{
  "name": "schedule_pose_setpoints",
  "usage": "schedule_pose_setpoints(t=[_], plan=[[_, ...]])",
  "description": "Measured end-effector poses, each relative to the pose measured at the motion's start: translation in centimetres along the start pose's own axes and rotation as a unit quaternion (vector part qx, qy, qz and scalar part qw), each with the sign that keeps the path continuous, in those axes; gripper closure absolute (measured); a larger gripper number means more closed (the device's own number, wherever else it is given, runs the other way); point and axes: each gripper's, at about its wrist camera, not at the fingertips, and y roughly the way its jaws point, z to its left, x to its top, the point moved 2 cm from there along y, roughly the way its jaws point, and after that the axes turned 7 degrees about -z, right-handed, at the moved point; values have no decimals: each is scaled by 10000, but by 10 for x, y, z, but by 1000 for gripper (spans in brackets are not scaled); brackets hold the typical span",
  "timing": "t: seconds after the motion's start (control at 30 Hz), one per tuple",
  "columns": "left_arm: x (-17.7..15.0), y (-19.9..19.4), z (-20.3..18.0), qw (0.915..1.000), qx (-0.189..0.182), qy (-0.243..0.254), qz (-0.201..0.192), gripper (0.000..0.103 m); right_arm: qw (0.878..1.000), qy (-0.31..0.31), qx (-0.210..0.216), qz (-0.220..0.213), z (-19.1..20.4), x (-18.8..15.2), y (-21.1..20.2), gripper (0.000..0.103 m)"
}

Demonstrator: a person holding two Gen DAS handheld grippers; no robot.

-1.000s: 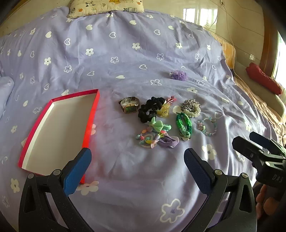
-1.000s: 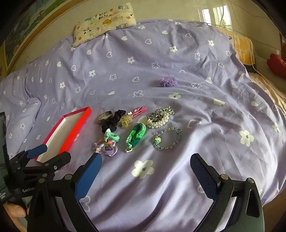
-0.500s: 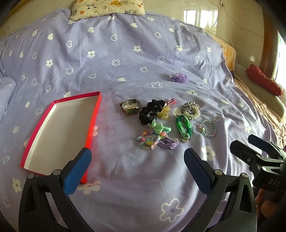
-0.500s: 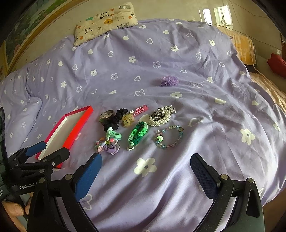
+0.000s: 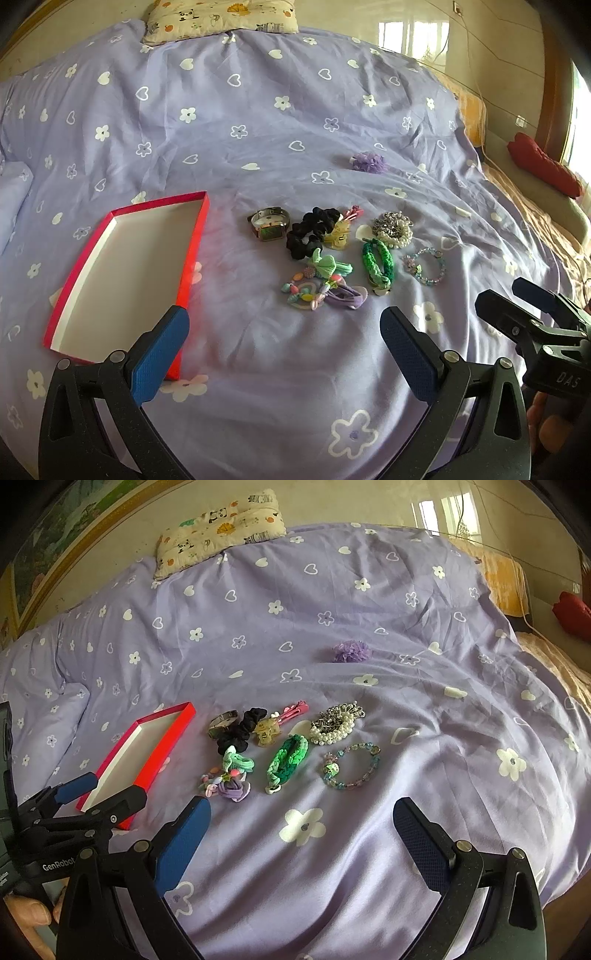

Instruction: Organize jewelry

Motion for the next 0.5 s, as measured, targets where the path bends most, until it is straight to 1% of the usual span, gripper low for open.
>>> schedule_pose_setpoints(t=[0.5], plan=[[1,0,-1,10000,-14,7,24,0,10000,26,12,10,-1,-1,0,3]])
